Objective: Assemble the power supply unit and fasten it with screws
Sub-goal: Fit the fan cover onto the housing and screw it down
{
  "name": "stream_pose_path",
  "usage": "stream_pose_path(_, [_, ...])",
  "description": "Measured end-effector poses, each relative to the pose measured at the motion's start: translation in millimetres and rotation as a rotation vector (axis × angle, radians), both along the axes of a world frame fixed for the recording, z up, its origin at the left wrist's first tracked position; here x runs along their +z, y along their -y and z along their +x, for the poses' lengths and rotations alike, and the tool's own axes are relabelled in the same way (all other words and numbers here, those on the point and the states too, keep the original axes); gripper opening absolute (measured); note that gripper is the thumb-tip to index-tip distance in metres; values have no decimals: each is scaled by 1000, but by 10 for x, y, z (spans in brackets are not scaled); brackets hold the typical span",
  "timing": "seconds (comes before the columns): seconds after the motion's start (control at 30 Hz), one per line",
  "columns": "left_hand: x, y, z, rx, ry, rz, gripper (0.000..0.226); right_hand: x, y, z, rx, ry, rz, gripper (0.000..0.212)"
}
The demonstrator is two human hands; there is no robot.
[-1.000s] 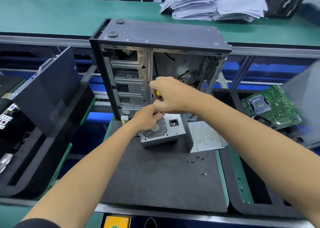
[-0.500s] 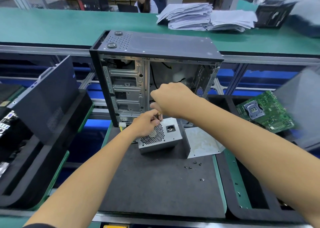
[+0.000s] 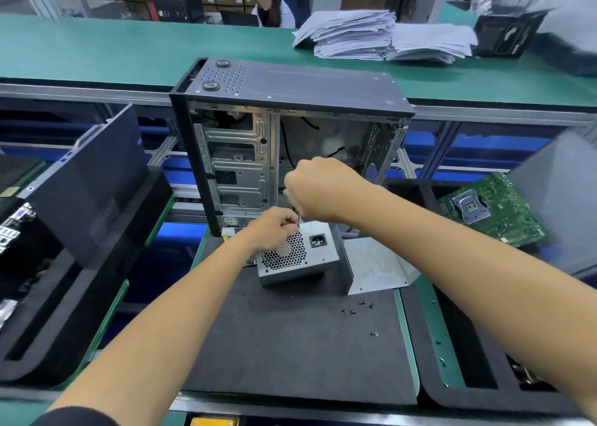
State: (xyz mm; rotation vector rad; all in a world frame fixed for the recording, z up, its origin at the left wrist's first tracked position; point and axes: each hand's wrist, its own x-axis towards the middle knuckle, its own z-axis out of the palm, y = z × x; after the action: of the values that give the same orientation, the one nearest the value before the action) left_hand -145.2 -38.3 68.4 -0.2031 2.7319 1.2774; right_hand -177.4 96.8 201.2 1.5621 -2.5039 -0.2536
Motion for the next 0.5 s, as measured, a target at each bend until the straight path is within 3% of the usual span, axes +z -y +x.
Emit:
stream_pose_path(0.13, [25, -4, -12, -9, 16, -6, 29, -17, 0, 2, -49, -59, -9, 33])
stream_pose_path(0.3, [-9, 10, -42, 4, 22, -16, 28, 18, -78, -55, -4, 192, 64, 24])
stream_pose_path(0.43, [11, 35, -55, -57, 31, -47, 34, 11, -101, -17, -10, 115, 32, 37])
stream_pose_path(0.5, [31, 50, -65, -100, 26, -79, 30, -19, -68, 33, -31, 113, -5, 31])
